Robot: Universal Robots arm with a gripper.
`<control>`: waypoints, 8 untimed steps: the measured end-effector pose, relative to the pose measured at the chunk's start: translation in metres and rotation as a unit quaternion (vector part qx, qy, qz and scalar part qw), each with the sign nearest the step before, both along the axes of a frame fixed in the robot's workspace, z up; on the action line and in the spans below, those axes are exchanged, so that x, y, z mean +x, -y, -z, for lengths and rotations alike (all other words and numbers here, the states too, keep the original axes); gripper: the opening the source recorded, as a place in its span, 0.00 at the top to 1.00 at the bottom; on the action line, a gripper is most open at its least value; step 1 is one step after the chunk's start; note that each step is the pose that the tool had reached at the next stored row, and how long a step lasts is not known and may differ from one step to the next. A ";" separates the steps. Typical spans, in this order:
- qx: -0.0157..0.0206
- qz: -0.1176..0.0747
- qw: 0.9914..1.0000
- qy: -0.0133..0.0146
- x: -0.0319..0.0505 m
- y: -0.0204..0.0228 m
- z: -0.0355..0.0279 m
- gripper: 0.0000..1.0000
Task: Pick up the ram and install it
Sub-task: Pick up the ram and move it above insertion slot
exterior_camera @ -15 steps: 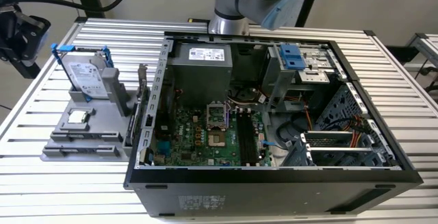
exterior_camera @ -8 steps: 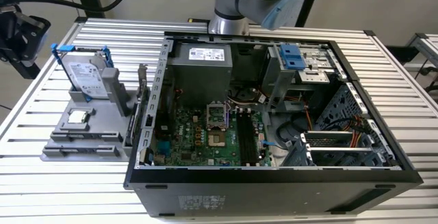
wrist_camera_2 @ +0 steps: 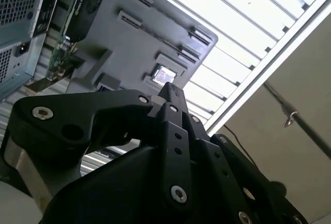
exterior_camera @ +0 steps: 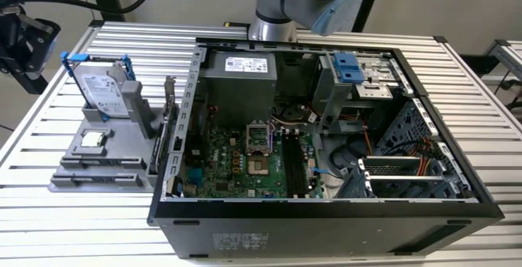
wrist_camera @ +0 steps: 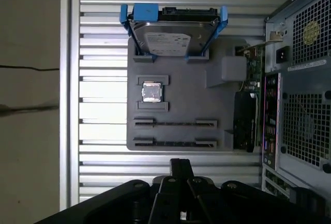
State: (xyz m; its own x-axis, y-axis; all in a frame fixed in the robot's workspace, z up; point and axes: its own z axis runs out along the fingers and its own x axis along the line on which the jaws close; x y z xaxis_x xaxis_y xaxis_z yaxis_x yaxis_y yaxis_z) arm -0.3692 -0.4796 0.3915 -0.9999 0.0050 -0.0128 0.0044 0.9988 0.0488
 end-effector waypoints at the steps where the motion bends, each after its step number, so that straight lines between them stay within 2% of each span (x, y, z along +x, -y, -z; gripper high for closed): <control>1: 0.000 -0.001 1.000 0.000 0.0000 0.0000 0.0000 1.00; 8: 0.000 -0.006 1.000 0.000 0.0000 0.0000 0.0000 1.00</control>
State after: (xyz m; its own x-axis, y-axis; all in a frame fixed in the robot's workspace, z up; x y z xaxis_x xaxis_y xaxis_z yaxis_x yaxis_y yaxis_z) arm -0.3692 -0.4796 0.3915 -0.9999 -0.0072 -0.0128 -0.0079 0.9988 0.0488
